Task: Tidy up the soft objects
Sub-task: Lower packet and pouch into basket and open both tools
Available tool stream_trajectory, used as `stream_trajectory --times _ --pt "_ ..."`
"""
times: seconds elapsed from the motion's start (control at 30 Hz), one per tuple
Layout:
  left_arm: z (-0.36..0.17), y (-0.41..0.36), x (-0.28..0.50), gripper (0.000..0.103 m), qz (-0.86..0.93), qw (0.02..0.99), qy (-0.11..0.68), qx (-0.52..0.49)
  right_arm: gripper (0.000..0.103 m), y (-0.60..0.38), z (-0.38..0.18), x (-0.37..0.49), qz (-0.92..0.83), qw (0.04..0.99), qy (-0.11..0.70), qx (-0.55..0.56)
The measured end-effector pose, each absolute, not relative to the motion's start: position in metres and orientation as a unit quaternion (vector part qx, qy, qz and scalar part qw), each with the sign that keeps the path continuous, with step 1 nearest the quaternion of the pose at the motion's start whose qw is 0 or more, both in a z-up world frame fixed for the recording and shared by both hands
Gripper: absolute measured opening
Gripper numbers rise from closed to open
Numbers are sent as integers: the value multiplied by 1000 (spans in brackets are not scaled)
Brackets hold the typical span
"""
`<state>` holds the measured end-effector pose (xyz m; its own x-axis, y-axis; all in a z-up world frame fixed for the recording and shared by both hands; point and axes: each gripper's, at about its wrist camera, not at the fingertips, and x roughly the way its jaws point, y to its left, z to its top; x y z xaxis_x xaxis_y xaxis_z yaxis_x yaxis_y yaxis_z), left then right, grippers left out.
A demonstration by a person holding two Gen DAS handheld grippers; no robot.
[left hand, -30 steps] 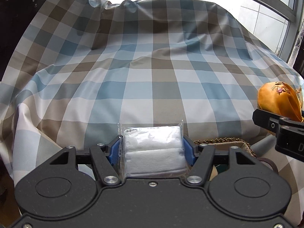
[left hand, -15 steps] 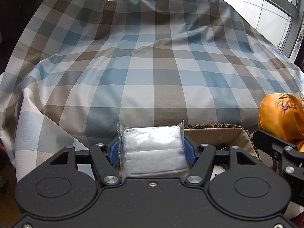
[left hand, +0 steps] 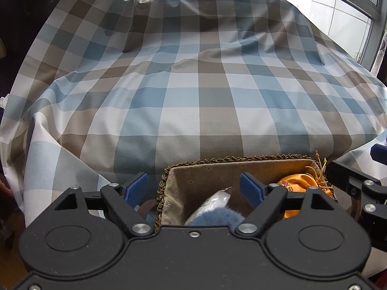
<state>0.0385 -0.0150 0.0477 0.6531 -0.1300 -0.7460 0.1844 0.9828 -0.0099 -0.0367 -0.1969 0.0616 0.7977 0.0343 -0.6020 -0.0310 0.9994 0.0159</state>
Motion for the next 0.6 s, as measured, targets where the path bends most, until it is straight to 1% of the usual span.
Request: stream_trajectory --times 0.6 --pt "46 -14 30 80 -63 909 409 40 84 -204 50 -34 -16 936 350 19"
